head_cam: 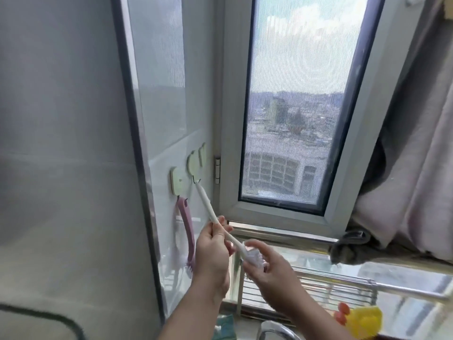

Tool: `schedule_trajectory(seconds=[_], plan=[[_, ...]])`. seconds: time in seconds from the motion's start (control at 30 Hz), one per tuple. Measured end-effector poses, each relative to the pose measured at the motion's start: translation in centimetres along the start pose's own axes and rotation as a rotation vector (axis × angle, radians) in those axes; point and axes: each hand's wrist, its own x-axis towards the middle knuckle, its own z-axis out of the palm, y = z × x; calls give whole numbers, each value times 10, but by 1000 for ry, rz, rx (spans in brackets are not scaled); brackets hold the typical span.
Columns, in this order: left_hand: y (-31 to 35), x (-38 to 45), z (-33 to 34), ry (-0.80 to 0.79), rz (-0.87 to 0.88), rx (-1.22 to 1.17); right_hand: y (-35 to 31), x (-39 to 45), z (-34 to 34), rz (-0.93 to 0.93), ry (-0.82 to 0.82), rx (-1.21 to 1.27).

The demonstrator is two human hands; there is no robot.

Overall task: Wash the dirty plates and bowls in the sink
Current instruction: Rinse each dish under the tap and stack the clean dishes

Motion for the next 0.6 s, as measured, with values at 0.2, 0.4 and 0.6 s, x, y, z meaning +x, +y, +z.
schedule_trajectory(seconds=[0.2, 0.4, 0.6], plan=[[-57, -28, -22, -10, 52, 206, 13, -6, 13, 83, 4, 65], [-140, -93, -46, -17, -141, 484, 67, -54, -40, 203, 93, 44], [-230, -168, -48, -475, -400, 797, 180, -163, -101, 498, 351, -53]])
